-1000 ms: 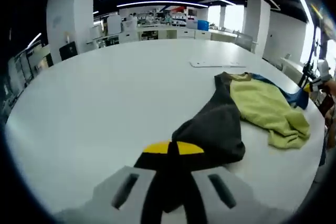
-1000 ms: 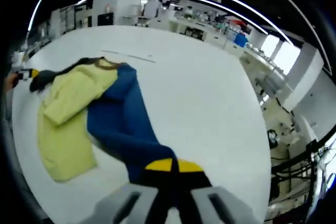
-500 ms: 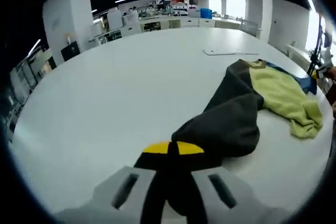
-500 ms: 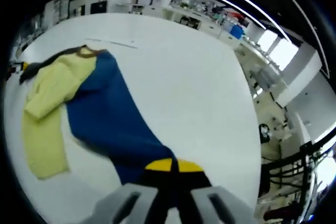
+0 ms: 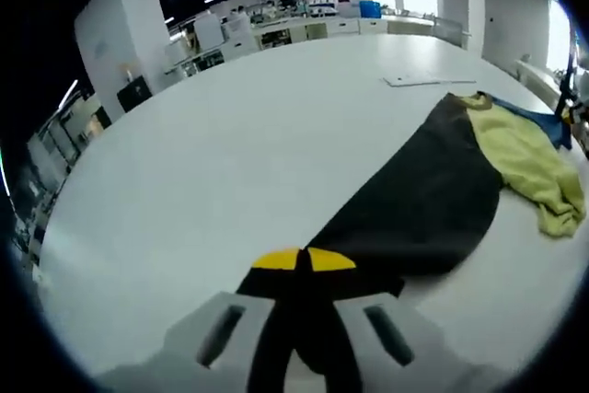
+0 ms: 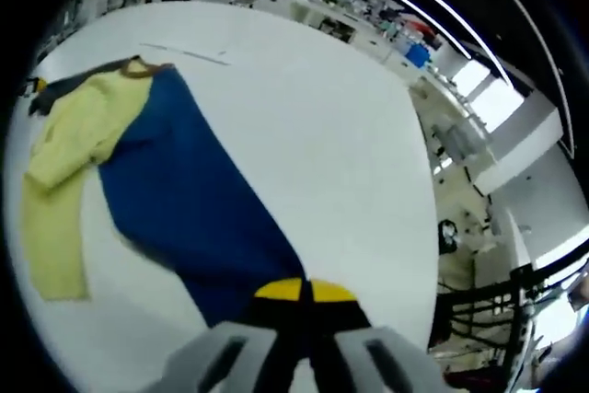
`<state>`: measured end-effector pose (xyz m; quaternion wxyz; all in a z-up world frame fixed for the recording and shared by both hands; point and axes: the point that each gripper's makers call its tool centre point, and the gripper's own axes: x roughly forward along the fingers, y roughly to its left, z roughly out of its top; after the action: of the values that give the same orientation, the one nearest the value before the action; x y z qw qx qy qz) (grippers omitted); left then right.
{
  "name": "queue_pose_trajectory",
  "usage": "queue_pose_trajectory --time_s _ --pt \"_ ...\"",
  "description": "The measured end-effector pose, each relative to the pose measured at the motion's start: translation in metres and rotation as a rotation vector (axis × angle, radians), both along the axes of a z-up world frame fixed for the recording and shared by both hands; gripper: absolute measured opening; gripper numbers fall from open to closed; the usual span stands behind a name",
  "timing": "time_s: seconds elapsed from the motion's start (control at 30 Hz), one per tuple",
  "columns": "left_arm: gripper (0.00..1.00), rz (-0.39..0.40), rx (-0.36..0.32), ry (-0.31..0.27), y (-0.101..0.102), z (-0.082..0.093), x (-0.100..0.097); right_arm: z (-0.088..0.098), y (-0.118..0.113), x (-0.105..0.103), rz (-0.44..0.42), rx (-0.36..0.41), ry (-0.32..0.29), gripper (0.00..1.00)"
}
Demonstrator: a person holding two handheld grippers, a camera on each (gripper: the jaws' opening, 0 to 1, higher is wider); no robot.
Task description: Fold the garment on the visible template until the final outline fits inside the template.
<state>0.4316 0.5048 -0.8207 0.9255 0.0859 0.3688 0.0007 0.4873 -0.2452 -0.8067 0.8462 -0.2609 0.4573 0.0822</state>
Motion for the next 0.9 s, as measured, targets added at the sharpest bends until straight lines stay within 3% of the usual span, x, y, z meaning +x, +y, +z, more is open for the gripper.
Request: queue_pose_trajectory --time_s 0.17,0.33,0.43,0.5,0.57,0.67,0.77,0.83,0.9 --pt "0.0 -0.01 -0.001 0.006 0.0 -0.001 0.001 -0.005 -0.007 -0.004 -0.026 -0.006 0.02 0.0" --pt "0.01 -0.029 0.04 -0.007 -0.001 0.001 0.0 -0.006 0.0 -0.006 -0.058 0.069 0.0 0.0" --pt "0.15 -0.011 0.034 -0.018 -0.004 0.008 -0.002 0.0 0.003 -0.003 -0.091 0.122 -0.041 0.01" --pt "0.24 -0.038 0.023 -0.06 -0.013 0.014 -0.001 0.005 0.005 0.0 -0.12 0.173 -0.075 0.11" --pt "0.26 -0.072 0.012 -0.067 -0.026 0.02 -0.001 0.01 0.011 -0.002 -0.135 0.217 -0.085 0.22" --pt "0.3 -0.148 -0.064 -0.067 -0.054 0.023 -0.003 0.015 0.02 -0.006 -0.115 0.26 -0.088 0.37" --pt "0.34 -0.198 -0.082 -0.071 -0.073 0.025 -0.007 0.015 0.032 -0.013 -0.074 0.285 -0.08 0.47" --pt "0.36 -0.253 -0.134 -0.092 -0.096 0.03 -0.008 0.013 0.039 -0.018 -0.044 0.295 -0.064 0.52" --pt "0.39 -0.296 -0.14 -0.102 -0.113 0.034 -0.012 0.013 0.051 -0.028 -0.018 0.307 -0.05 0.56"
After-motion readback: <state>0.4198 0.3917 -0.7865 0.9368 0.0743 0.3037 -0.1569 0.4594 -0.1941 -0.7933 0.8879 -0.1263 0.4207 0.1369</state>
